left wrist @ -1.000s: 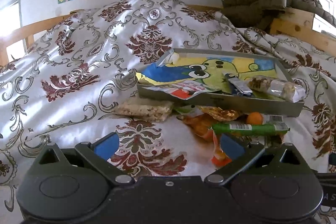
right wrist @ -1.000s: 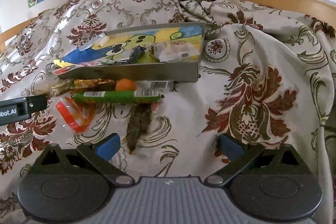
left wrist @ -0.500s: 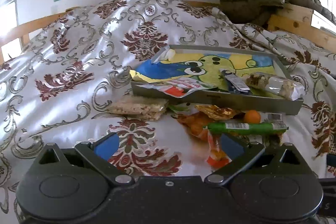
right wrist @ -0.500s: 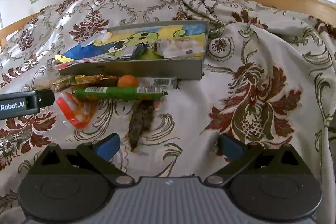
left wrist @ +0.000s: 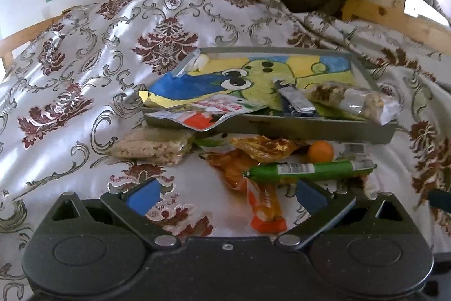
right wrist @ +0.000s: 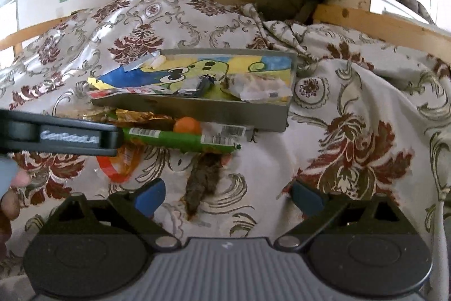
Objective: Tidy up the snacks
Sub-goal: 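Move both open tools down toward the loose snacks beside the tray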
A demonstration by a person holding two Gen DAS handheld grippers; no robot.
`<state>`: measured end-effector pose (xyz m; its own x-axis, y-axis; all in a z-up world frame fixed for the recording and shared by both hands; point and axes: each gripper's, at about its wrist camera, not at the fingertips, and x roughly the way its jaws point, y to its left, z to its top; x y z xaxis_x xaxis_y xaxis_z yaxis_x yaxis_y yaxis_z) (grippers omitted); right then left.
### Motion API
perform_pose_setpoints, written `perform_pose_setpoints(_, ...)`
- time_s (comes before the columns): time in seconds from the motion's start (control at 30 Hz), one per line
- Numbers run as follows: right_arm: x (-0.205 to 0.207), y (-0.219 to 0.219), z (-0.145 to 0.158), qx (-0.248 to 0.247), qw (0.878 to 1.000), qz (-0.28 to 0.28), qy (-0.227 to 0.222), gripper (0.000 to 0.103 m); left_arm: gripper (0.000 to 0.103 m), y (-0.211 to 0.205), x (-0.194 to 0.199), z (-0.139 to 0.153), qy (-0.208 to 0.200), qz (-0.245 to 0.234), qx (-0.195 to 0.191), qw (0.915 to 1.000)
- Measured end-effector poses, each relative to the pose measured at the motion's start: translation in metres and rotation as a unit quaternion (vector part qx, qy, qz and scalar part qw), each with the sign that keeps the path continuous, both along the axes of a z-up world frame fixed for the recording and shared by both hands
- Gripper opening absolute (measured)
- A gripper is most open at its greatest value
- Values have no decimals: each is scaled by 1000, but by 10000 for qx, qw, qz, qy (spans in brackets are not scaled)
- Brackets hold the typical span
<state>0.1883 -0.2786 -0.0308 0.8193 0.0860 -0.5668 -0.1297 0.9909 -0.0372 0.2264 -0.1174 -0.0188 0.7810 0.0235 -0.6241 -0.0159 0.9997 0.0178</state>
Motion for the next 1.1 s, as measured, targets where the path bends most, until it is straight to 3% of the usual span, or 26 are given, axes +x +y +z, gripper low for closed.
perform_pose_setpoints(0.33,3,8,-5,-225,9996,167,-49,98,102,-2,13,-8,270,62,234,9993)
perform_pose_setpoints(0.53,3,13,-5,-371,9986,325,-212,98,102,4,17,-11,318,141,163,9993)
perform_pose_setpoints(0.77,8,15,-12,-422,9984,368,-40,96,102,4,22,-12,324,269,329,9986)
perform_pose_setpoints(1.1,15,16,-23,-318,9983,448,180,92,95,1,23,-12,329,124,15,9994)
